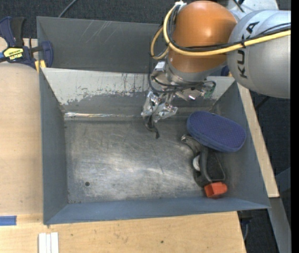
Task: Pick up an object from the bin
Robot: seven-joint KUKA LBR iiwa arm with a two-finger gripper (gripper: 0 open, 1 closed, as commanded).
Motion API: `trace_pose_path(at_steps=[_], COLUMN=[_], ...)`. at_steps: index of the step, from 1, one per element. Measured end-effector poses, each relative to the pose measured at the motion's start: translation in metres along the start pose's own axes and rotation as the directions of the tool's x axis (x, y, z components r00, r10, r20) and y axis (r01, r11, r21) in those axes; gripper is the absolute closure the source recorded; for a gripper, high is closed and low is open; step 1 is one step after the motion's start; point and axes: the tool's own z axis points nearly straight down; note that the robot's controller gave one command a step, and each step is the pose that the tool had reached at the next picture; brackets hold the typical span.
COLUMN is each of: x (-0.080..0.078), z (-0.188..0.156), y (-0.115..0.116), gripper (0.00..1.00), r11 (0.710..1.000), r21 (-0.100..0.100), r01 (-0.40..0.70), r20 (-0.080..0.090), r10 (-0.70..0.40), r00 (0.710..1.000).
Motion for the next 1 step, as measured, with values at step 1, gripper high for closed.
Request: trace_pose_path(at_steps=[1], x=[-0.0005], z=[-0.0059], y=[-0.0010], gripper=[1.00], r11=[1.000], r21=[-0.004], r01=[-0.006], r20=[-0.002], r10=[0.006], r00=[1.000])
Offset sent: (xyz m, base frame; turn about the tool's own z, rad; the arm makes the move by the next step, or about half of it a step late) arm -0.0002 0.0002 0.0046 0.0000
